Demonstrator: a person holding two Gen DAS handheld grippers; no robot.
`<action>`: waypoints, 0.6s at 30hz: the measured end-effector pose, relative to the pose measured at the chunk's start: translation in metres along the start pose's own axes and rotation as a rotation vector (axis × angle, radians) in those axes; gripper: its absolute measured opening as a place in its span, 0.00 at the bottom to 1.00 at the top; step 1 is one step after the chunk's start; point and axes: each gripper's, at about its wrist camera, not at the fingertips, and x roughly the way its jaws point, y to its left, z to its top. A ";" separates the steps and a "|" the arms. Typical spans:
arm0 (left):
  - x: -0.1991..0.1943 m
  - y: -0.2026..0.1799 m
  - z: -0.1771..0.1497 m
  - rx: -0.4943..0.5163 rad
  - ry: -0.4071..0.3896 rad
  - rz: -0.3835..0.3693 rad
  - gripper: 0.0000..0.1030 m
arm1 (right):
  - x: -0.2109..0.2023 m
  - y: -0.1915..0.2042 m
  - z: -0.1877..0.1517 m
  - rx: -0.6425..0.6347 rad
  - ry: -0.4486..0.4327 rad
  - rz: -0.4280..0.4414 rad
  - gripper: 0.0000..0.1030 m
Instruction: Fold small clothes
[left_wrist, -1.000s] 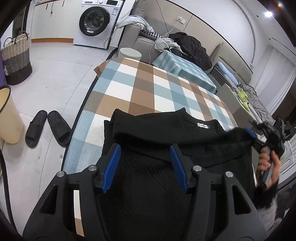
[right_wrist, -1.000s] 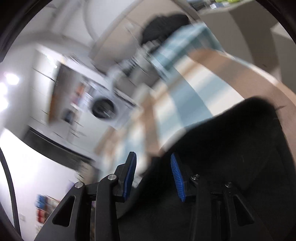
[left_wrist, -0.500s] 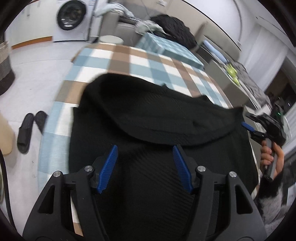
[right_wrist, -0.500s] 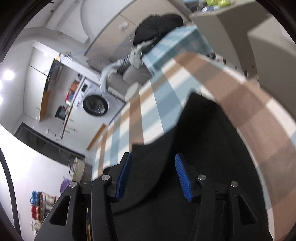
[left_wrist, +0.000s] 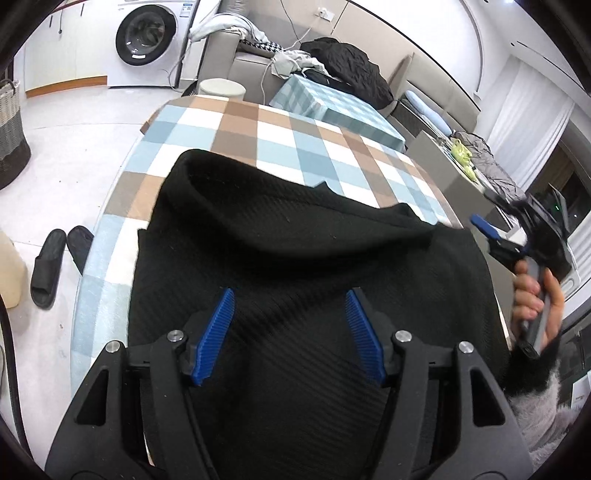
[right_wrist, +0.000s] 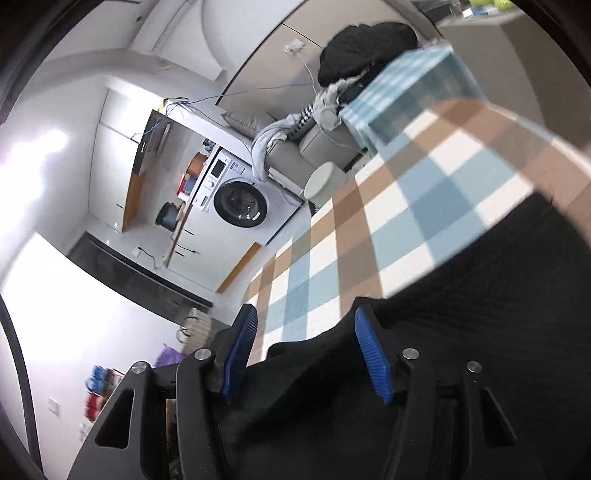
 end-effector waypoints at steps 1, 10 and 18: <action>0.002 0.002 0.003 0.002 -0.002 0.011 0.59 | -0.006 -0.003 -0.001 -0.007 -0.001 -0.026 0.55; 0.030 0.039 0.038 -0.089 -0.047 0.150 0.59 | -0.062 -0.060 -0.002 -0.011 -0.008 -0.337 0.55; 0.061 0.056 0.060 -0.087 -0.020 0.190 0.53 | -0.067 -0.095 0.013 0.035 -0.004 -0.414 0.55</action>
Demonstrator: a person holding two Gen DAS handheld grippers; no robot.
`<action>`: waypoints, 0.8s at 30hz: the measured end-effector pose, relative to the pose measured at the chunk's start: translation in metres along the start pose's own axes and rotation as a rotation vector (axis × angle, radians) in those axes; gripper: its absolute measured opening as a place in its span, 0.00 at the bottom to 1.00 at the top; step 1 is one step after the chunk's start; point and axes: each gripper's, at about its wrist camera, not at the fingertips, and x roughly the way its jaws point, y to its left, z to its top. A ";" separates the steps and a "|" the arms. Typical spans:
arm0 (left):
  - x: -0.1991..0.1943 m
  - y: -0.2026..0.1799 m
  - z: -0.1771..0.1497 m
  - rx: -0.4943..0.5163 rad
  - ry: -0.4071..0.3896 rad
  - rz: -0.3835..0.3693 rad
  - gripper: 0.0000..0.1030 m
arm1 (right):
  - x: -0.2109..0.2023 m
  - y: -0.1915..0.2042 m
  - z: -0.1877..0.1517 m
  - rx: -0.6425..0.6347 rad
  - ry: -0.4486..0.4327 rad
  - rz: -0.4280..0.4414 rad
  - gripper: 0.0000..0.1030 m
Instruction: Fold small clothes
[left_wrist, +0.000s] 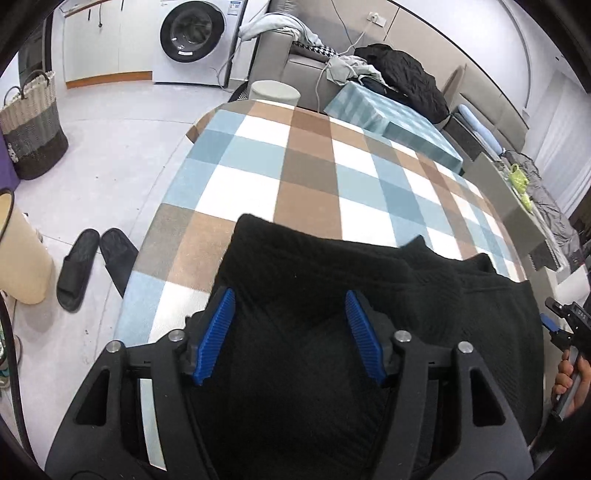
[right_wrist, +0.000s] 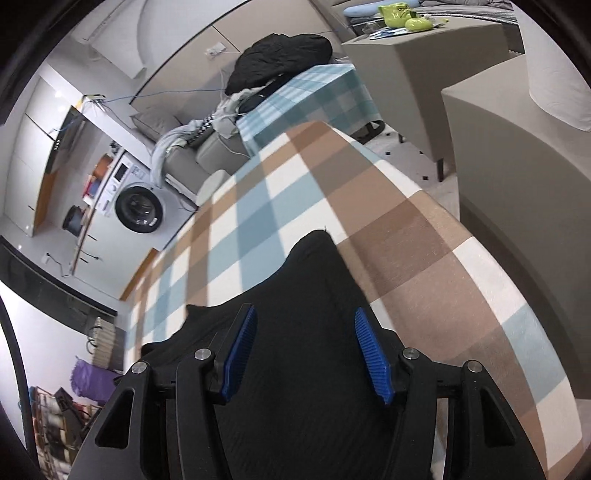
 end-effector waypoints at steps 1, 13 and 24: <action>0.002 -0.001 0.001 0.006 -0.002 0.004 0.41 | 0.003 0.000 0.001 -0.004 0.001 -0.005 0.55; 0.001 0.004 0.001 0.022 -0.029 0.025 0.14 | 0.014 0.012 0.009 -0.024 -0.030 -0.050 0.55; 0.017 -0.005 -0.003 0.048 0.032 0.038 0.50 | 0.008 0.004 0.008 -0.008 -0.054 -0.093 0.55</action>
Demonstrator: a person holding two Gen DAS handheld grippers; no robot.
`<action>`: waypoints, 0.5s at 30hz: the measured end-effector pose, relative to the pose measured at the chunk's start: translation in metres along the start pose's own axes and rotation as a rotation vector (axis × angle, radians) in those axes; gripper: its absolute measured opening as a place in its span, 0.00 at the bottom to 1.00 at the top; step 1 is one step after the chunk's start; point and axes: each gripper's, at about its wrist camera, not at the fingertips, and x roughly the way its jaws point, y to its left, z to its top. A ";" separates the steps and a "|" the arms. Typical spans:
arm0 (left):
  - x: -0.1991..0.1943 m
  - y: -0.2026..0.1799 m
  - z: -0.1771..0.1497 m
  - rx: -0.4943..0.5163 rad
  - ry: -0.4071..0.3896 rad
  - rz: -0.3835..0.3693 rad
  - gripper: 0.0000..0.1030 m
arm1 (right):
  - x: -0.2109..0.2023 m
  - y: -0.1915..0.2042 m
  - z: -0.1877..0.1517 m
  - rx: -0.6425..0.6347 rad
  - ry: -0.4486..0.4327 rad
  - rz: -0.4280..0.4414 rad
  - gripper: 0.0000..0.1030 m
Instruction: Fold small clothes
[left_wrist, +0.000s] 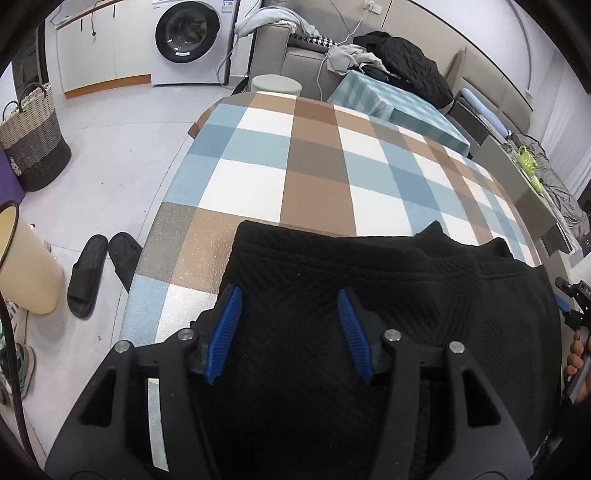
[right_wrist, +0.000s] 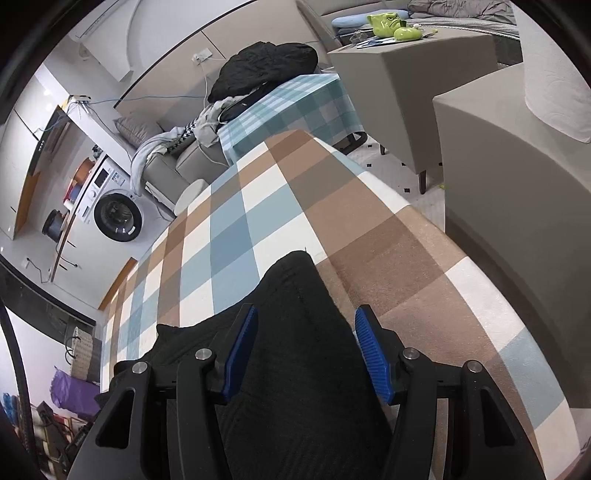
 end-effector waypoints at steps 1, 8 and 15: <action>0.000 0.000 0.000 -0.001 0.000 0.000 0.50 | 0.001 -0.002 0.000 0.005 0.003 0.000 0.55; 0.004 0.003 0.002 -0.011 -0.006 -0.018 0.00 | 0.003 -0.009 -0.002 0.020 0.025 0.014 0.55; -0.026 0.006 -0.003 0.009 -0.102 0.004 0.00 | 0.003 -0.013 -0.003 0.038 0.025 0.019 0.55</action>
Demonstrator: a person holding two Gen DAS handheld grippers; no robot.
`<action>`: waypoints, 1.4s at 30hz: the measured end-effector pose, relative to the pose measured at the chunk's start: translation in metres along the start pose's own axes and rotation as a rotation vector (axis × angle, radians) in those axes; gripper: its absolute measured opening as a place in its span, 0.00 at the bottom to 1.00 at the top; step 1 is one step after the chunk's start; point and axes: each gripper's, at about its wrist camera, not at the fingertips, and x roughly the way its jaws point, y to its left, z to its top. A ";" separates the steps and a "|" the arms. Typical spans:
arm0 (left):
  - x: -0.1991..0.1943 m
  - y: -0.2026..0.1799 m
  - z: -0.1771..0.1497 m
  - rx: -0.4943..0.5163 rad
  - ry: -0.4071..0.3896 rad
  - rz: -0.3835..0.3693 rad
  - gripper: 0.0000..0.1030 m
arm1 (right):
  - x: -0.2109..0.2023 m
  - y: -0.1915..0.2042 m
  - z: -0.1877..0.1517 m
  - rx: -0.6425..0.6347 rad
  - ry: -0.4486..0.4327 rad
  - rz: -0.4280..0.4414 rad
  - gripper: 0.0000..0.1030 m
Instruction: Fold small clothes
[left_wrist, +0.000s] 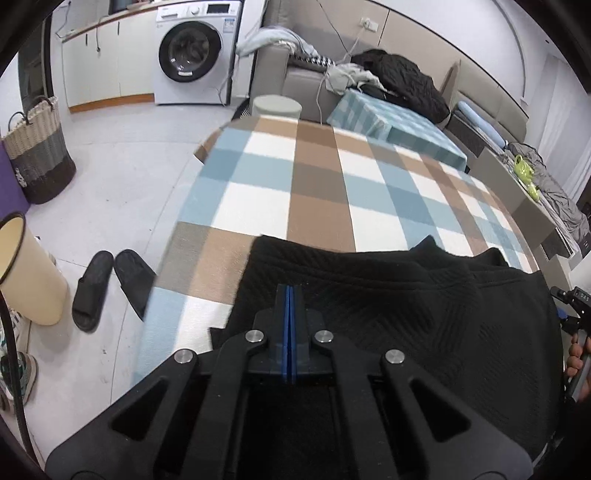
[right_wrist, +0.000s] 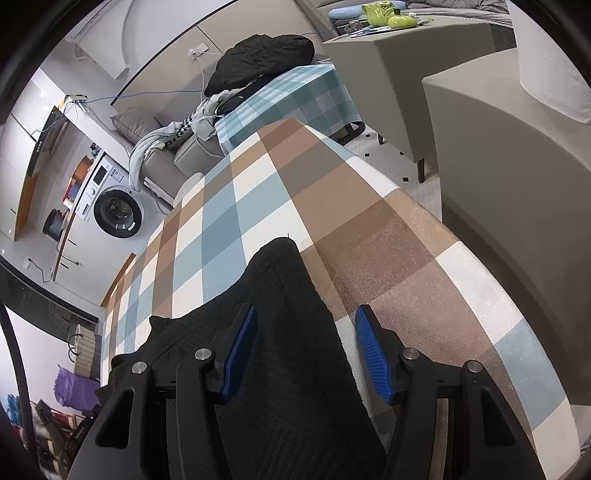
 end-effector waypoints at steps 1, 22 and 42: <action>-0.008 0.004 0.001 -0.010 -0.022 0.003 0.00 | 0.000 0.000 0.000 0.002 0.001 0.003 0.55; 0.023 0.007 0.003 -0.044 0.077 -0.016 0.03 | -0.002 -0.003 -0.005 0.013 0.016 0.024 0.55; -0.025 0.033 0.001 -0.154 -0.065 -0.053 0.03 | -0.006 0.009 -0.005 -0.017 -0.096 0.081 0.09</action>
